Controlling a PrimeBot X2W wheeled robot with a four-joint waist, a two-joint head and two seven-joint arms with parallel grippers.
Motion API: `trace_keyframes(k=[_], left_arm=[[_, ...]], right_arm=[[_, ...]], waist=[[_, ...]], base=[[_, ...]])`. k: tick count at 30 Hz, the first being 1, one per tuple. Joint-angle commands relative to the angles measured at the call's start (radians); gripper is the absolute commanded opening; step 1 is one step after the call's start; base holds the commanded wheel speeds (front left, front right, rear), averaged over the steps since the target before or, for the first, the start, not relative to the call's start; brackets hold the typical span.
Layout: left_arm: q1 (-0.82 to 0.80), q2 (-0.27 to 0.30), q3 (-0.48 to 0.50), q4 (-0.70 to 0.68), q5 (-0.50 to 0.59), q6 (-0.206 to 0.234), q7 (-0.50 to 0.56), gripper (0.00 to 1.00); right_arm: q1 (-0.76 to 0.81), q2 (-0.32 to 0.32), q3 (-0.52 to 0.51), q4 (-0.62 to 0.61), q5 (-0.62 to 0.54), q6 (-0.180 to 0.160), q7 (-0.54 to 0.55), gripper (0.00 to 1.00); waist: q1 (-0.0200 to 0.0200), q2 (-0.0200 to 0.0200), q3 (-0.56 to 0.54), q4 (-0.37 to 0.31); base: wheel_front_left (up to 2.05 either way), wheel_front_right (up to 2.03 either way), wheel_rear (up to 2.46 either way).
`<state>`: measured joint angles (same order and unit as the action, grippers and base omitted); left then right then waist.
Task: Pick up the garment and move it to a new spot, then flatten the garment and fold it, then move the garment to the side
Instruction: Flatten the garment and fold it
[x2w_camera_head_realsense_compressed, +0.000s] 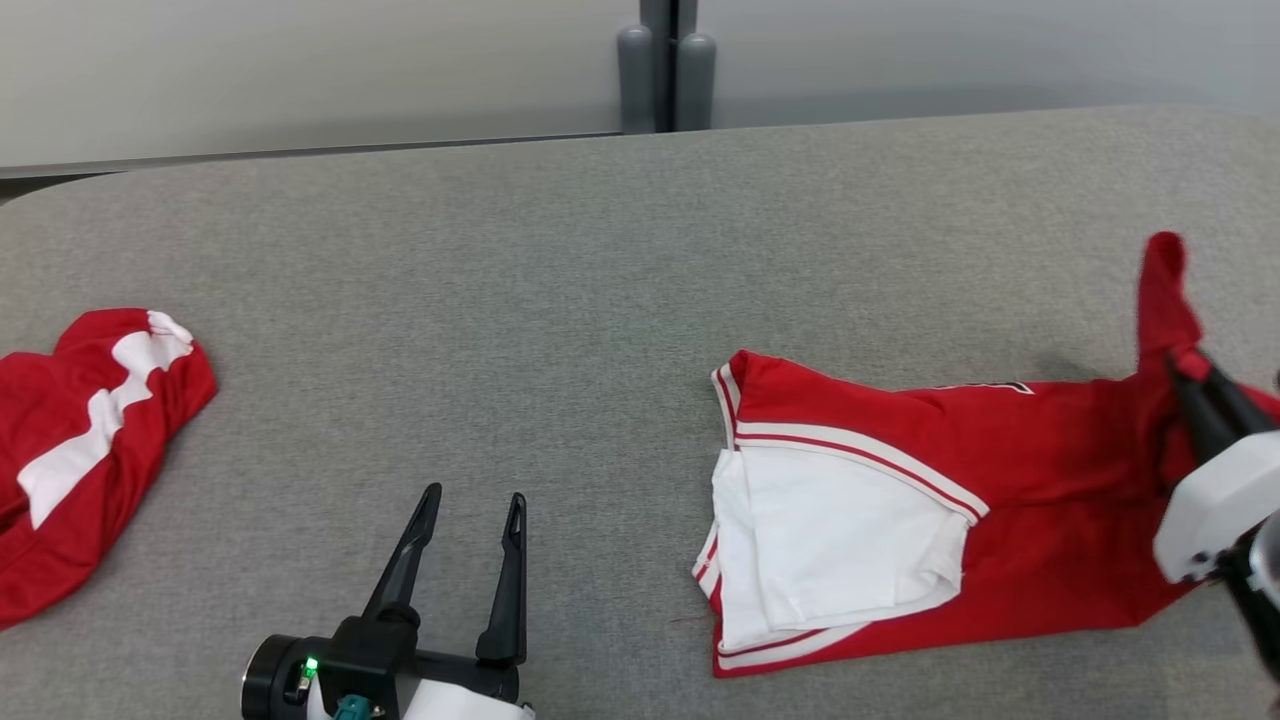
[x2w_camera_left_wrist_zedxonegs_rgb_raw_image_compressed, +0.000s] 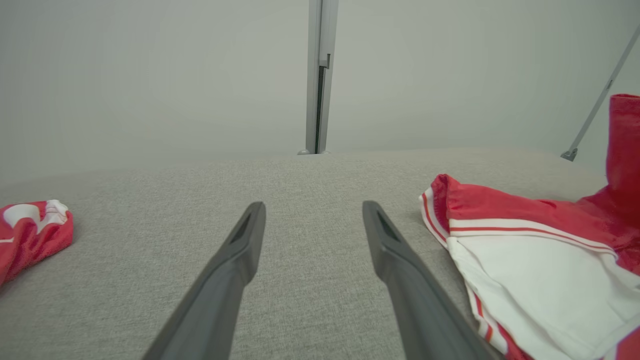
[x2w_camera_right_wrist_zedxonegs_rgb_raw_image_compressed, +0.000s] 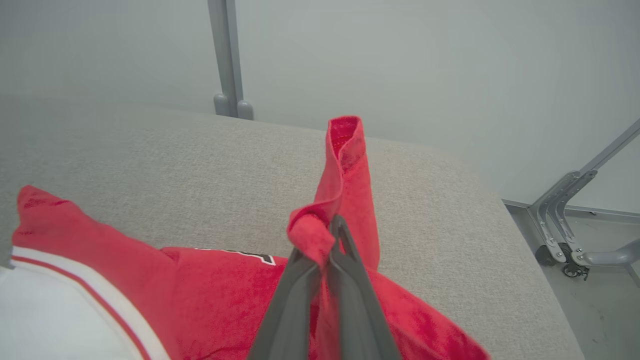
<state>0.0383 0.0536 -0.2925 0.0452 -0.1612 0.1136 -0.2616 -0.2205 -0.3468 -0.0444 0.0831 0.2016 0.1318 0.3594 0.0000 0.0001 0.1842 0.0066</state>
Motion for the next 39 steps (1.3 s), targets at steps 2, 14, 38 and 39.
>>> trace_keyframes(k=[2, 14, 38, 39], left_arm=[[0.016, 0.002, 0.001, 0.004, 0.000, -0.009, -0.005, 1.00], [0.000, -0.001, -0.015, 0.012, 0.007, -0.024, -0.005, 1.00], [0.007, -0.002, -0.039, 0.049, 0.023, -0.019, -0.005, 1.00], [0.009, -0.002, -0.037, 0.048, 0.020, -0.018, -0.005, 1.00]], right_arm=[[0.058, 0.057, 0.009, -0.117, -0.033, -0.002, 0.036, 0.00], [0.135, 0.227, 0.123, -0.260, -0.090, -0.002, 0.071, 0.00], [0.106, 0.275, 0.292, -0.192, -0.028, -0.002, 0.021, 1.00], [0.103, 0.274, 0.284, -0.210, -0.026, -0.002, 0.006, 1.00]], waist=[[0.0000, -0.0001, -0.010, 0.028], [0.0000, -0.0001, 0.002, 0.119], [0.0000, -0.0001, -0.005, 0.156], [0.0000, -0.0001, -0.008, 0.146]], base=[[0.00, 0.00, 0.00], [0.00, 0.00, 0.00], [0.00, 0.00, 0.00], [0.00, 0.00, 0.00]])
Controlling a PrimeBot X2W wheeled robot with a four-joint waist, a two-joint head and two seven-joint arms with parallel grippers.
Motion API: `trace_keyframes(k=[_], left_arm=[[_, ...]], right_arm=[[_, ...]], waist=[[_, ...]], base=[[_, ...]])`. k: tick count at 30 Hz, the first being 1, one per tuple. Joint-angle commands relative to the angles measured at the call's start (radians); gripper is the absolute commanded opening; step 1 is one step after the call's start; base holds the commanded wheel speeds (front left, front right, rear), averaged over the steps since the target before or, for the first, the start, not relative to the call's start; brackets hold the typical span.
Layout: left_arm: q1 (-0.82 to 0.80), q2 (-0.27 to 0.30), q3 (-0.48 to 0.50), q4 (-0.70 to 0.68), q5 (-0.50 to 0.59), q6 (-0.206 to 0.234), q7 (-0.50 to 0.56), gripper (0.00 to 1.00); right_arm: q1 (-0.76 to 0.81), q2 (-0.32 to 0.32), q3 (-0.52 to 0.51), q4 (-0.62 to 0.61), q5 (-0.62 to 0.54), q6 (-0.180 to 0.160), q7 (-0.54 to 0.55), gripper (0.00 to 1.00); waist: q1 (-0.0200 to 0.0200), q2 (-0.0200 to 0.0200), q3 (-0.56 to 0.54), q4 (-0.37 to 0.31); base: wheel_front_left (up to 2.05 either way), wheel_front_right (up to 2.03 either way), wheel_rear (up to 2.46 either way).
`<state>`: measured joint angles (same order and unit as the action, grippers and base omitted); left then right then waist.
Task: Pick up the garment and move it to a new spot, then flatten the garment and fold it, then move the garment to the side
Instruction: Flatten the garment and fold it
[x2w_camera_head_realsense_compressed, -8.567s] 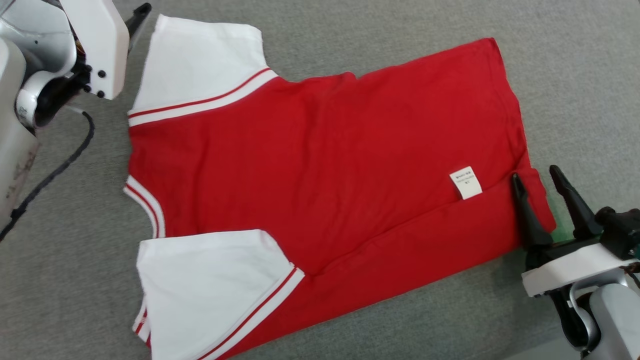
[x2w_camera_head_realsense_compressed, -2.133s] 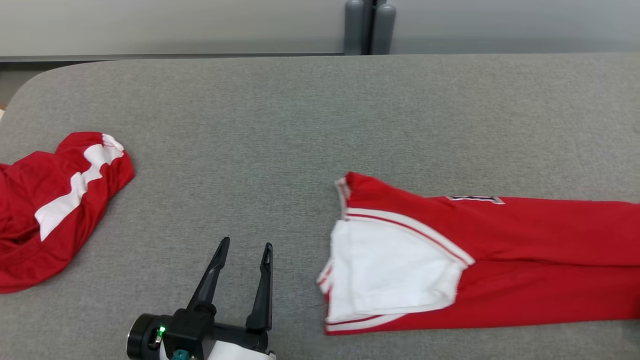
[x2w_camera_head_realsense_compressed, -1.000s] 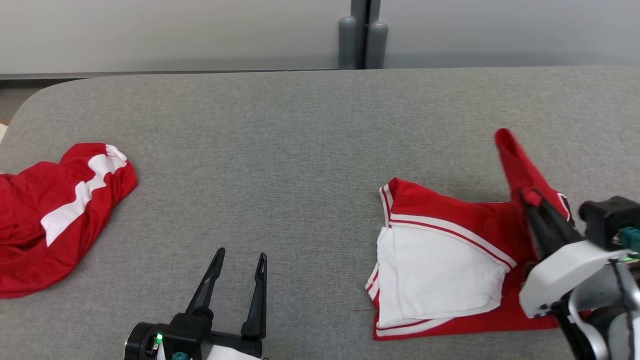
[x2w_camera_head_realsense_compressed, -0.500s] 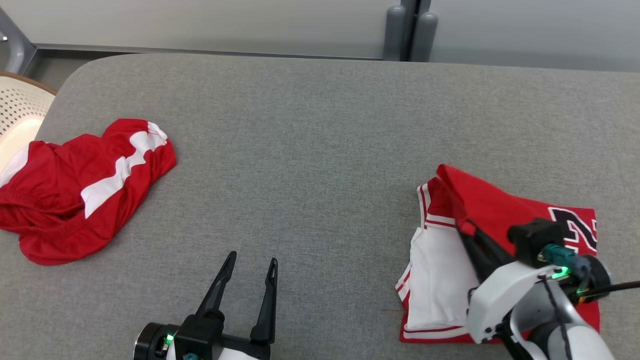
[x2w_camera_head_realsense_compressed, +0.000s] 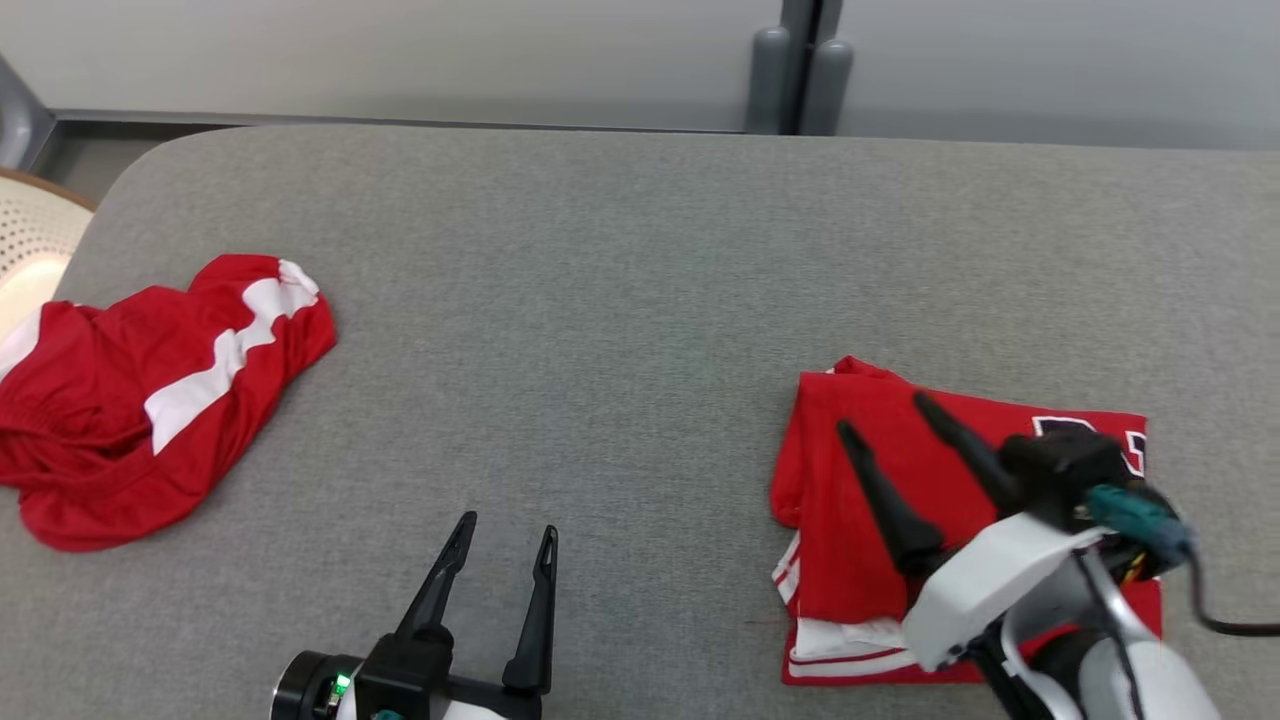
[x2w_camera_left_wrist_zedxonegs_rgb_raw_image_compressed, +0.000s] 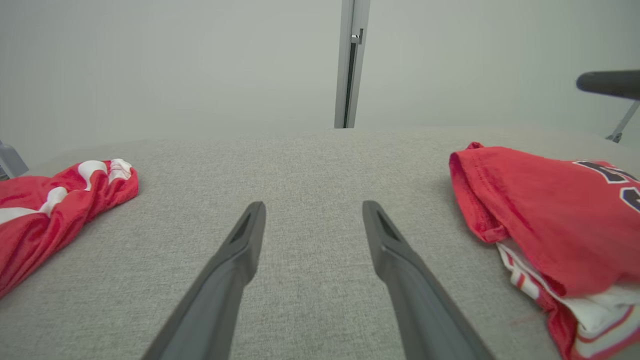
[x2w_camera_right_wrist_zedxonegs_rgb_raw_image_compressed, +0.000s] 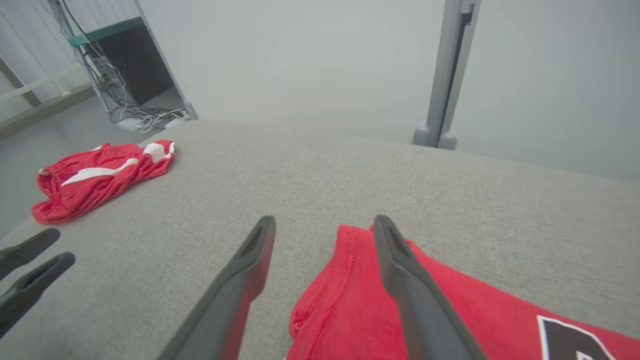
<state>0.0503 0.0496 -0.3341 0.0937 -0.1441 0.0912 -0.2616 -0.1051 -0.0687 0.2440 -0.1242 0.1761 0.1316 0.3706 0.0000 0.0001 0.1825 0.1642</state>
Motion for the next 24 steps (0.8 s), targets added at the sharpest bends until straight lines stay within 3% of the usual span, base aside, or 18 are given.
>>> trace_keyframes(k=[1, 5, 9, 13, 14, 18, 21, 24], left_arm=[[-0.003, 0.002, 0.007, -0.007, -0.001, 0.004, -0.005, 1.00], [0.006, 0.002, 0.025, -0.028, -0.027, 0.008, -0.005, 1.00], [0.006, 0.002, 0.051, -0.045, -0.050, 0.020, -0.005, 1.00], [0.014, 0.002, 0.083, -0.064, -0.076, 0.035, -0.005, 1.00], [0.032, 0.003, 0.101, -0.072, -0.089, 0.042, -0.005, 1.00], [0.072, 0.003, 0.126, -0.073, -0.085, 0.056, -0.005, 1.00], [0.107, 0.003, 0.142, -0.104, -0.069, 0.058, -0.005, 1.00], [0.141, 0.003, 0.160, -0.134, -0.035, 0.055, -0.005, 1.00]], right_arm=[[-0.012, -0.004, -0.017, -0.021, 0.007, -0.002, -0.019, 1.00], [-0.005, -0.038, -0.080, -0.070, 0.016, -0.002, -0.075, 1.00], [0.001, -0.110, -0.121, -0.046, 0.027, -0.001, -0.172, 1.00], [0.014, -0.153, -0.129, 0.060, 0.058, -0.001, -0.322, 1.00], [0.024, -0.167, -0.149, 0.142, 0.020, -0.002, -0.409, 1.00], [0.040, -0.139, -0.147, 0.323, 0.003, -0.001, -0.595, 1.00], [0.048, -0.125, -0.121, 0.416, 0.018, -0.001, -0.636, 1.00], [0.070, -0.110, -0.120, 0.396, 0.034, -0.001, -0.636, 1.00]], waist=[[0.0000, -0.0001, -0.009, -0.023], [0.0000, -0.0001, -0.024, -0.080], [0.0000, -0.0001, -0.036, -0.136], [0.0000, -0.0001, -0.057, -0.179], [0.0000, -0.0001, -0.074, -0.197], [0.0000, -0.0001, -0.127, -0.220], [0.0000, -0.0001, -0.167, -0.230], [0.0000, -0.0001, -0.193, -0.232]], base=[[0.00, 0.00, 0.00], [0.00, 0.00, 0.00], [0.00, 0.00, 0.00], [0.00, 0.00, 0.00], [0.00, 0.00, 0.00], [0.00, 0.00, 0.00], [0.00, 0.00, 0.00], [0.00, 0.00, 0.00]])
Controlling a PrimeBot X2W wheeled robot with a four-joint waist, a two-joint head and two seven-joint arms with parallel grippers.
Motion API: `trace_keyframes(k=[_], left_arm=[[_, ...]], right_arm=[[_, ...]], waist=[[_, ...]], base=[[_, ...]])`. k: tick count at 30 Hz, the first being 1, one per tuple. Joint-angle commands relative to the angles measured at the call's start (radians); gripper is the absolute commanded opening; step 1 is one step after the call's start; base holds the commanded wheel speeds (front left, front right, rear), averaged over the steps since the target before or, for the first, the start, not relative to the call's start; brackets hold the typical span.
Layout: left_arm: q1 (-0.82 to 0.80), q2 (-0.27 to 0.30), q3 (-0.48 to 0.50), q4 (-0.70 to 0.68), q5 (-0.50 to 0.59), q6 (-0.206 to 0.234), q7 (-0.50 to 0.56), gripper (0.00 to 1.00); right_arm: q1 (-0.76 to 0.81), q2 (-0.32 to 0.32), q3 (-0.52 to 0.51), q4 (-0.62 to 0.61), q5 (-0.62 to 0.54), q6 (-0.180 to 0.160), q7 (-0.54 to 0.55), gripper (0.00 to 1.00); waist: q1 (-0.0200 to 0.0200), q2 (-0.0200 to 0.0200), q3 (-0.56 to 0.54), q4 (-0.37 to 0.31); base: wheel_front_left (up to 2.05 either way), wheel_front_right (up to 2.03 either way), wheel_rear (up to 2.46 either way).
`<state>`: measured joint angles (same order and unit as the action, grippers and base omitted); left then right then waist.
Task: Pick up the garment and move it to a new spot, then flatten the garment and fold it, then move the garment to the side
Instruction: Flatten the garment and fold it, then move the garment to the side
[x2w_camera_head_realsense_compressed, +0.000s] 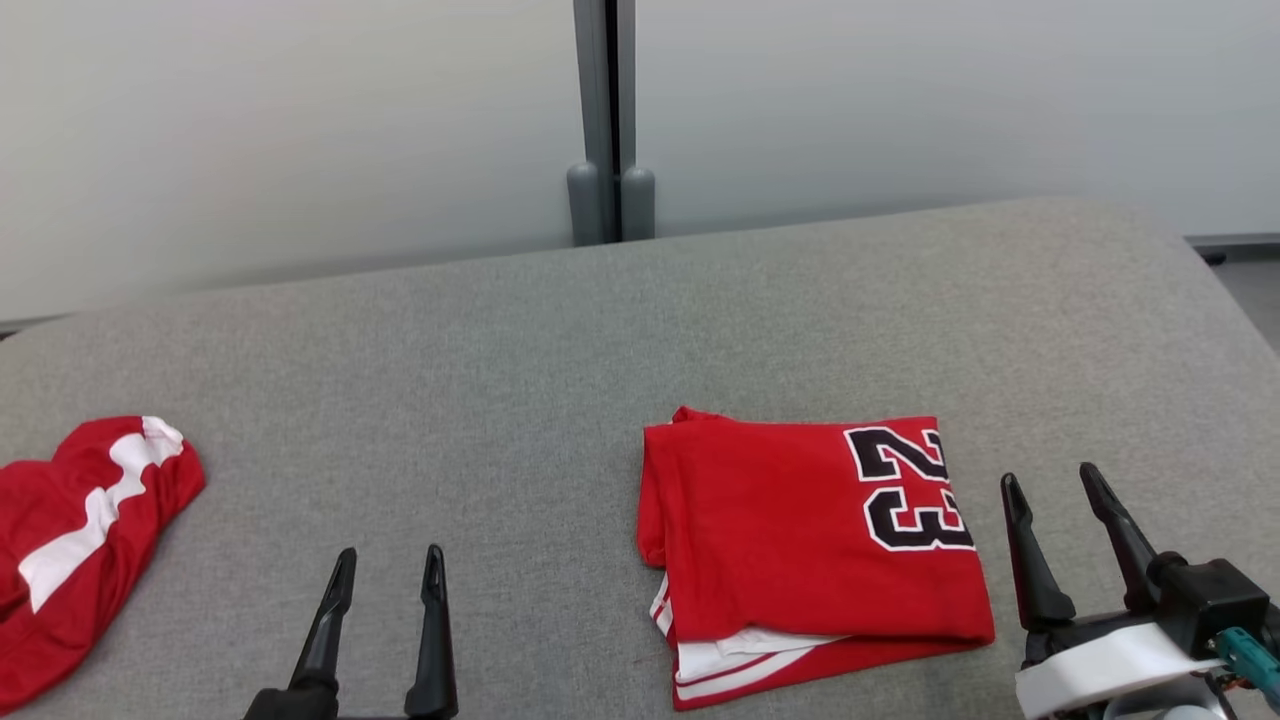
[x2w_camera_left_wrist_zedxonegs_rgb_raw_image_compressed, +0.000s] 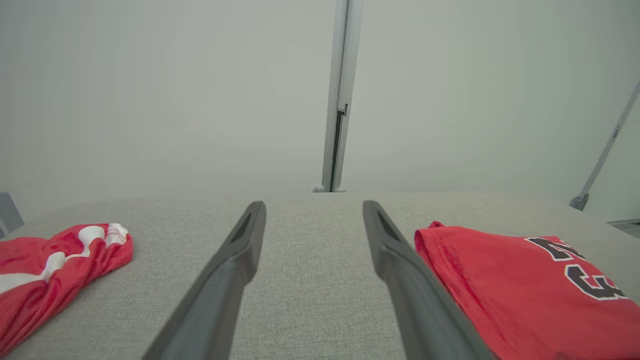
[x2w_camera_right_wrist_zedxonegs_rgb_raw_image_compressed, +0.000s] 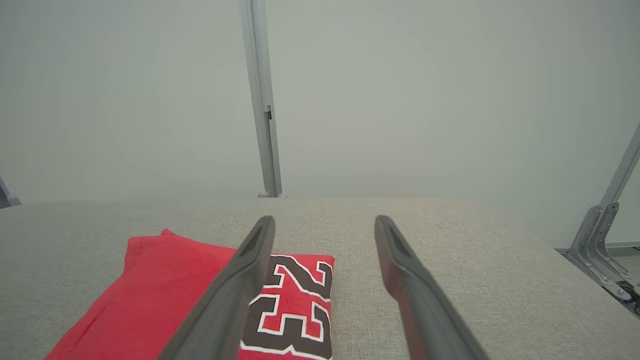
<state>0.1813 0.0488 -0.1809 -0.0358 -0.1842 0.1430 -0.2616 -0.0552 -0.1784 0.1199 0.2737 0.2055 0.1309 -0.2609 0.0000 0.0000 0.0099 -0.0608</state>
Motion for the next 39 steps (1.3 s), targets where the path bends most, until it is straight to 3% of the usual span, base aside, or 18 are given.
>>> trace_keyframes(k=[1, 15, 29, 35, 39], left_arm=[[0.010, 0.004, 0.007, -0.004, 0.005, 0.003, -0.005, 1.00], [0.116, 0.003, 0.033, -0.003, 0.031, -0.026, -0.005, 1.00], [0.100, 0.004, 0.031, -0.004, 0.047, -0.009, -0.005, 1.00], [0.061, 0.003, 0.005, 0.006, 0.053, -0.028, -0.005, 1.00], [0.036, 0.004, -0.022, 0.015, 0.063, -0.052, -0.005, 1.00]], right_arm=[[0.020, -0.001, 0.004, -0.002, 0.004, 0.000, -0.005, 1.00], [0.152, 0.022, 0.059, -0.056, 0.004, -0.001, -0.005, 1.00], [0.128, 0.042, 0.039, -0.078, 0.001, -0.001, -0.005, 1.00], [0.000, 0.020, 0.089, 0.041, 0.107, 0.000, -0.005, 1.00], [-0.103, -0.048, 0.154, 0.175, 0.229, 0.000, -0.004, 1.00]], waist=[[0.0000, 0.0000, -0.021, -0.007], [0.0000, 0.0000, -0.088, 0.021], [0.0000, 0.0000, -0.077, 0.029], [0.0000, 0.0000, -0.022, 0.035], [0.0000, 0.0000, 0.012, 0.058]], base=[[0.00, 0.00, 0.00], [0.00, 0.00, 0.00], [0.00, 0.00, 0.00], [0.00, 0.00, 0.00], [0.00, 0.00, 0.00]])
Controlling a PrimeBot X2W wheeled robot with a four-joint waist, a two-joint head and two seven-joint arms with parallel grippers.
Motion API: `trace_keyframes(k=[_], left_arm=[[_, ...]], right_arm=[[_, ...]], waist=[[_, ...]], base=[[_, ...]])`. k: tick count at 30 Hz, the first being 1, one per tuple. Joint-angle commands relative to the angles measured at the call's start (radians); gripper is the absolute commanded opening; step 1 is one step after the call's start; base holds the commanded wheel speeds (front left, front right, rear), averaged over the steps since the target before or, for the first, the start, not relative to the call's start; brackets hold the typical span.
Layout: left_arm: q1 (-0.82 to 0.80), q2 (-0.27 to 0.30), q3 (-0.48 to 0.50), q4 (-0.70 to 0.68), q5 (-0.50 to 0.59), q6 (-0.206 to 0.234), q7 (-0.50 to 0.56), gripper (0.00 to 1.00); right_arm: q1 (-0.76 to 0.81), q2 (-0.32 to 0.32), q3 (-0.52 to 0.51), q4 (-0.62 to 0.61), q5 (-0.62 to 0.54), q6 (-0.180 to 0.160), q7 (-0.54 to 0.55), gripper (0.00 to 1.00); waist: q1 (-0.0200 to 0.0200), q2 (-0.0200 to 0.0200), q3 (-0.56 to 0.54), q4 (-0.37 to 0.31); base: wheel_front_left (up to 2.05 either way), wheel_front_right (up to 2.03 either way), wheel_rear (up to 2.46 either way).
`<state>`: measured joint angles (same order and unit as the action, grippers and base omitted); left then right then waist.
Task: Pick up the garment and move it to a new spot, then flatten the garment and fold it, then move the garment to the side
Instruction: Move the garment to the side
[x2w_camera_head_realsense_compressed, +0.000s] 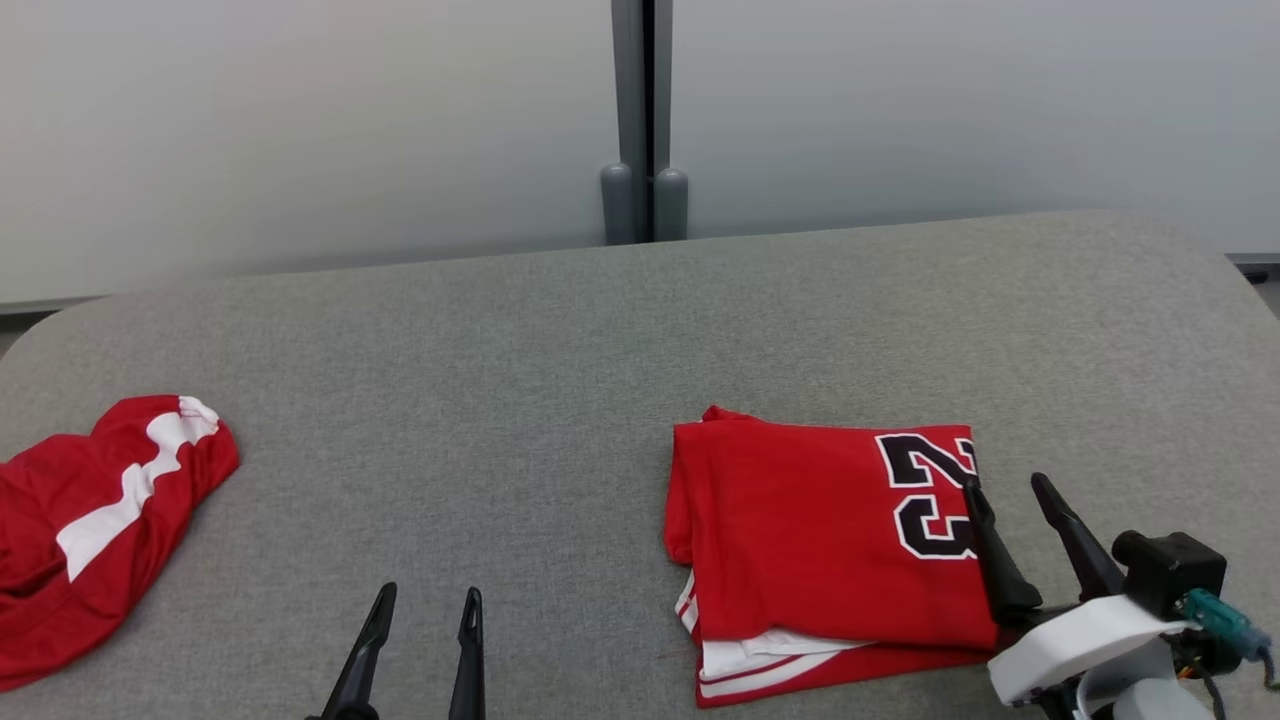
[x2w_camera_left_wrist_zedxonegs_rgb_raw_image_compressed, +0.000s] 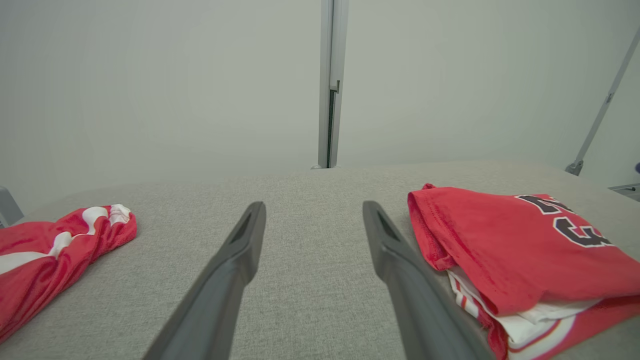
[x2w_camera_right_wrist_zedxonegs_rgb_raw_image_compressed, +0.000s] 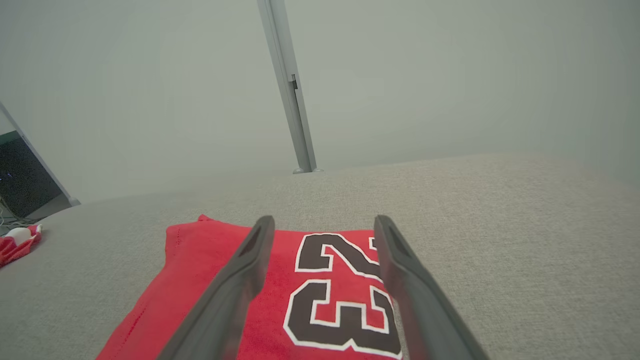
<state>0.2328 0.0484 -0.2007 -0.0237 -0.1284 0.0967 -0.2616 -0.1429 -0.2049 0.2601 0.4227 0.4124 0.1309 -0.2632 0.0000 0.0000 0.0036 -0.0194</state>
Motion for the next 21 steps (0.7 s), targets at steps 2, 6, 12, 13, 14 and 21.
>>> trace_keyframes(k=[2, 6, 12, 13, 14, 21], left_arm=[[-0.035, 0.004, -0.013, -0.001, 0.008, -0.009, -0.005, 1.00], [-0.073, 0.004, -0.032, -0.003, 0.000, -0.016, -0.005, 1.00], [-0.126, 0.004, -0.056, 0.006, 0.015, -0.018, -0.005, 1.00], [-0.134, 0.004, -0.060, 0.005, 0.017, -0.017, -0.005, 1.00], [-0.144, 0.004, -0.063, 0.004, 0.017, -0.016, -0.005, 1.00], [-0.187, 0.004, -0.071, -0.007, 0.026, -0.007, -0.005, 1.00]], right_arm=[[-0.070, -0.063, 0.066, 0.090, 0.114, 0.000, 0.015, 1.00], [-0.159, -0.164, 0.159, 0.138, 0.309, 0.000, 0.114, 1.00], [-0.210, -0.263, 0.229, 0.134, 0.525, 0.000, 0.244, 1.00], [-0.212, -0.278, 0.247, 0.136, 0.549, 0.000, 0.262, 1.00], [-0.212, -0.286, 0.262, 0.139, 0.575, 0.000, 0.281, 1.00], [-0.223, -0.325, 0.367, 0.132, 0.642, 0.000, 0.301, 0.00]], waist=[[0.0000, 0.0000, 0.050, 0.028], [0.0000, 0.0000, 0.119, 0.042], [0.0000, 0.0000, 0.185, 0.050], [0.0000, 0.0000, 0.196, 0.052], [0.0000, 0.0000, 0.205, 0.055], [0.0000, 0.0000, 0.251, 0.052]], base=[[0.00, 0.00, 0.00], [0.00, 0.00, 0.00], [0.00, 0.00, 0.00], [0.00, 0.00, 0.00], [0.00, 0.00, 0.00], [0.00, 0.00, 0.00]])
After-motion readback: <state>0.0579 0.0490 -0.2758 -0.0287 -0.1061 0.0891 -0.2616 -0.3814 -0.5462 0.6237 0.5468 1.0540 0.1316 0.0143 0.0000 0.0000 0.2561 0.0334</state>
